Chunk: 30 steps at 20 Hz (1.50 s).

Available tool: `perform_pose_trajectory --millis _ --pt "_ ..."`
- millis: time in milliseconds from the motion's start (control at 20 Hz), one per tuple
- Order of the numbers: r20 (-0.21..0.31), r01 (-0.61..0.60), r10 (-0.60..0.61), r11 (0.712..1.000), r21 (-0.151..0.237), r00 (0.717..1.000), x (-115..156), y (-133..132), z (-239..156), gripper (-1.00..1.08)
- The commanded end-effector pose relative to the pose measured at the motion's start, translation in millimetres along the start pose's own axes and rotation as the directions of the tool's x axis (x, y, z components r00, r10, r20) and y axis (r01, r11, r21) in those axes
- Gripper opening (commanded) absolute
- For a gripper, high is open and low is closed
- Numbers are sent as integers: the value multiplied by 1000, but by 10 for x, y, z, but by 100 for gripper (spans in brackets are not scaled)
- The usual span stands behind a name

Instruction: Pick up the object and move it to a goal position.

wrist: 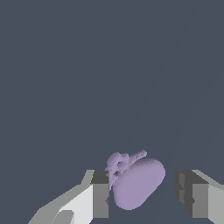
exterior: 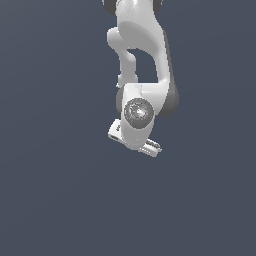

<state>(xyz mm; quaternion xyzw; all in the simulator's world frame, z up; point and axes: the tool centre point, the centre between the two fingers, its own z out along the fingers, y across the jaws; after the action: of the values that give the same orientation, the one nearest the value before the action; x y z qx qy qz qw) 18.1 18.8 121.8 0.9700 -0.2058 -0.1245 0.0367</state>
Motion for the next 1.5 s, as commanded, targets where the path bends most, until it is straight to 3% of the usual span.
perform_pose_trajectory --millis 0,300,550,1050,1450 --pt "30 -63 63 998 -25 998 9 -25 70 28" --pt "84 -204 212 974 -100 974 12 -82 234 28" --pt "109 -312 334 934 -176 936 -3 -127 367 28" --pt "95 -492 549 803 -337 831 -80 -212 611 28" --pt "56 -566 642 712 -416 765 -144 -254 726 28"
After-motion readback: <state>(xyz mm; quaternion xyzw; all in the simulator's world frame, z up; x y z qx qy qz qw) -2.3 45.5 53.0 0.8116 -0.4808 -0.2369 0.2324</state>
